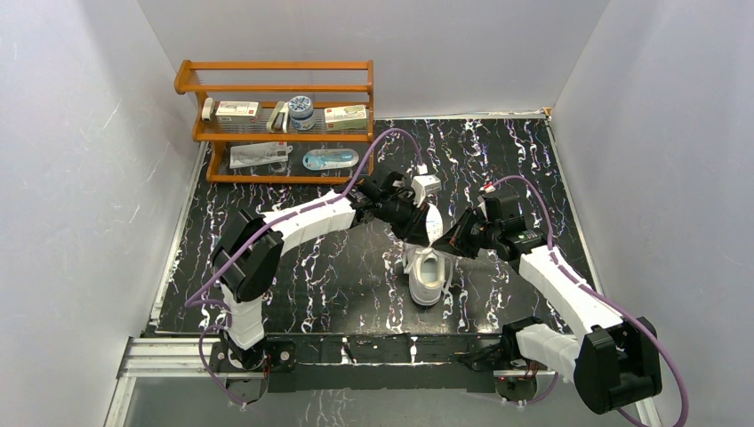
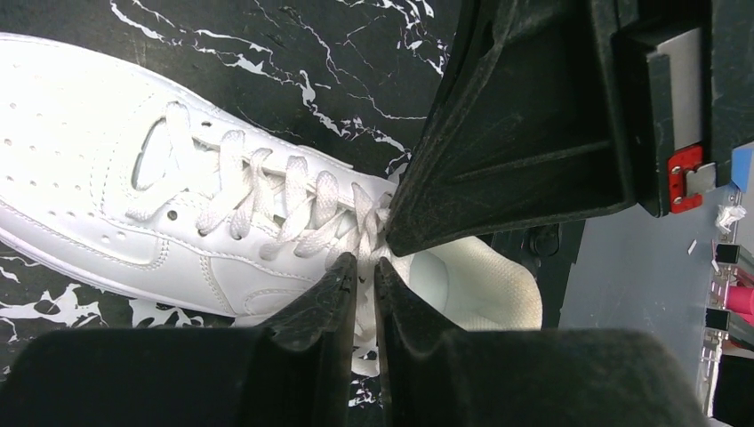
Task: Tie the shoes
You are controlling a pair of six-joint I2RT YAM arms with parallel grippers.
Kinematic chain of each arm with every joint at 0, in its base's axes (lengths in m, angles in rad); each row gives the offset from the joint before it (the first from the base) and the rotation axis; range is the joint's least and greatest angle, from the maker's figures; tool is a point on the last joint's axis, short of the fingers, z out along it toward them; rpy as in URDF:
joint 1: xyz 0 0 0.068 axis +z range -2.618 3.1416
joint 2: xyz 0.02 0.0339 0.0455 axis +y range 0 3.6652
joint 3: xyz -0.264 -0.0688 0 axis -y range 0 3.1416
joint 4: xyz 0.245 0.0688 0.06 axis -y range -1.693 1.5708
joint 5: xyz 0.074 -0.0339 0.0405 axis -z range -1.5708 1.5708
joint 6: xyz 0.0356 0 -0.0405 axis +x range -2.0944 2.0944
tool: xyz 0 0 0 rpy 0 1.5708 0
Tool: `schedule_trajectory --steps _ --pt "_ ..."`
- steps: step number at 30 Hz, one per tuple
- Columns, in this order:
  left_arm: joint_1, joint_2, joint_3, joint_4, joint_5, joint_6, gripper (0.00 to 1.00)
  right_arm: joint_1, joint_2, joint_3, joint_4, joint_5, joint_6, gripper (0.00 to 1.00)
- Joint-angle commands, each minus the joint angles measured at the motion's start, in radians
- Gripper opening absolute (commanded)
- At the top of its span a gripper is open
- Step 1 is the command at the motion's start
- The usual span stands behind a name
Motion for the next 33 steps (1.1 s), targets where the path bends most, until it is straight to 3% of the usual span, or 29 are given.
schedule_trajectory --steps 1,8,15,33 --pt "-0.009 -0.033 0.005 0.055 0.016 -0.021 0.15 -0.001 -0.002 0.004 0.022 -0.013 -0.003 0.00" --pt "-0.009 -0.097 -0.014 0.103 -0.059 -0.050 0.12 -0.001 -0.001 0.000 0.028 -0.013 0.001 0.00" --pt "-0.008 -0.082 -0.030 0.084 -0.009 -0.015 0.06 -0.001 0.003 0.001 0.039 -0.015 0.009 0.00" --pt "-0.010 -0.046 -0.050 0.066 0.011 0.021 0.09 -0.001 0.014 -0.004 0.049 -0.013 0.023 0.00"
